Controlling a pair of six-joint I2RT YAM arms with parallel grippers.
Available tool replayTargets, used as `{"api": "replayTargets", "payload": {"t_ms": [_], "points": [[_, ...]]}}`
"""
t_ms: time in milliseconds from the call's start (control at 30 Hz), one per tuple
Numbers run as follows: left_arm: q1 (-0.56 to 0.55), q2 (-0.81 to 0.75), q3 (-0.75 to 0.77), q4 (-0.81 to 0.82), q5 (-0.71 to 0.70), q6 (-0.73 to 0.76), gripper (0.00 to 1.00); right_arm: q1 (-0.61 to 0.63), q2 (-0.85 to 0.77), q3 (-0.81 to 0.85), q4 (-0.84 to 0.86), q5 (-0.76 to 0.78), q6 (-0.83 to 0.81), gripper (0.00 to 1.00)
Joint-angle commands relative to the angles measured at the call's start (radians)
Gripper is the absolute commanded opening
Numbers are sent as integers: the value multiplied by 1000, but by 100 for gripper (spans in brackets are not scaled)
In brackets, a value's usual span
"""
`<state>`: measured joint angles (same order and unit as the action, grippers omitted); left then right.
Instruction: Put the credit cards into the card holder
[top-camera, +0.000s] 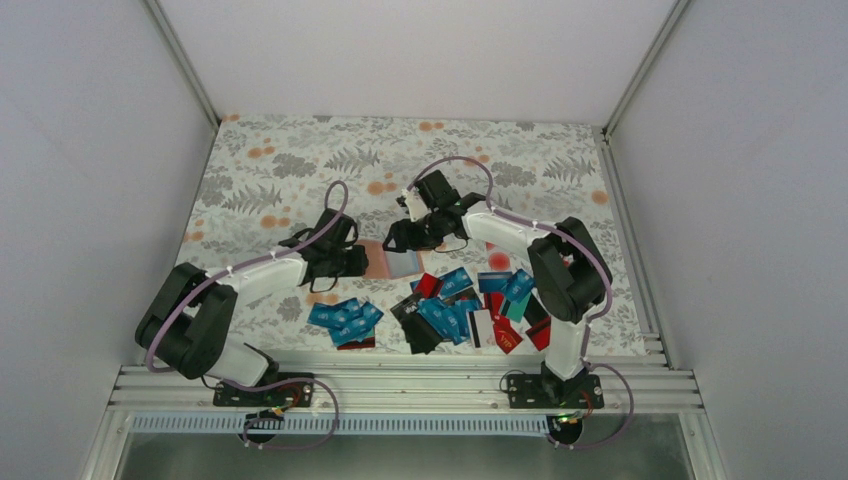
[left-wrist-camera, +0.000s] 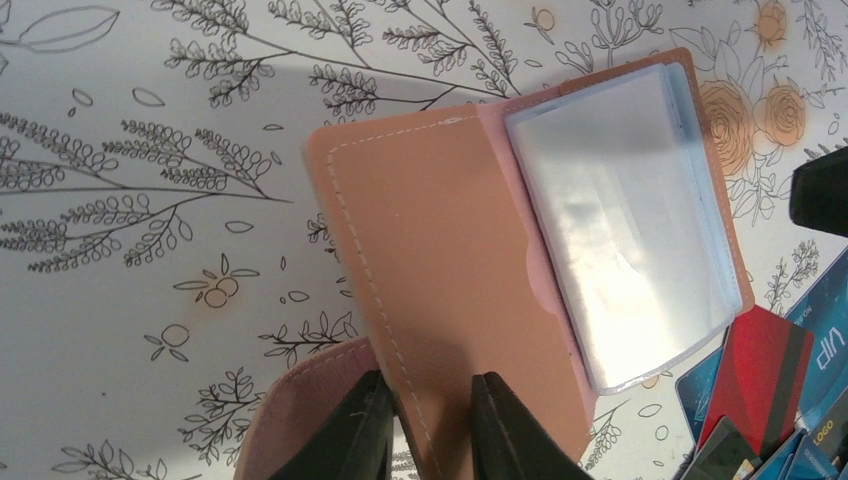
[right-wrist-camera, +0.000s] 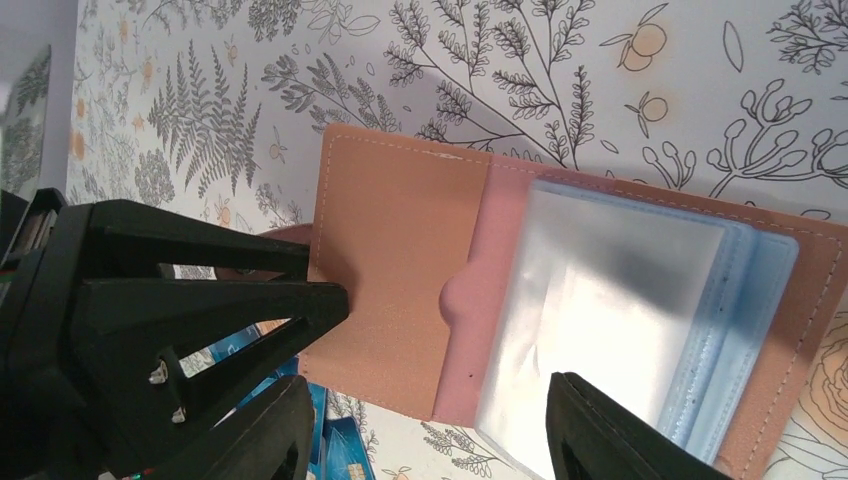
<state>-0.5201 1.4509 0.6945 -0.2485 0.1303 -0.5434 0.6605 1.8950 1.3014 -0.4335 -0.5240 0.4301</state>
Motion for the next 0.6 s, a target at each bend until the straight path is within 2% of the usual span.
{"api": "replayTargets", "payload": {"t_ms": [0, 233, 433, 567], "points": [[-5, -22, -13, 13, -15, -9, 16, -6, -13, -7, 22, -11, 27, 60], [-5, -20, -27, 29, -16, -15, 10, -5, 34, -7, 37, -56, 50, 57], [-5, -6, -26, 36, -20, -12, 8, -8, 49, 3, -38, 79, 26, 59], [-5, 8, -22, 38, -20, -9, 8, -16, 46, -8, -51, 106, 18, 60]]}}
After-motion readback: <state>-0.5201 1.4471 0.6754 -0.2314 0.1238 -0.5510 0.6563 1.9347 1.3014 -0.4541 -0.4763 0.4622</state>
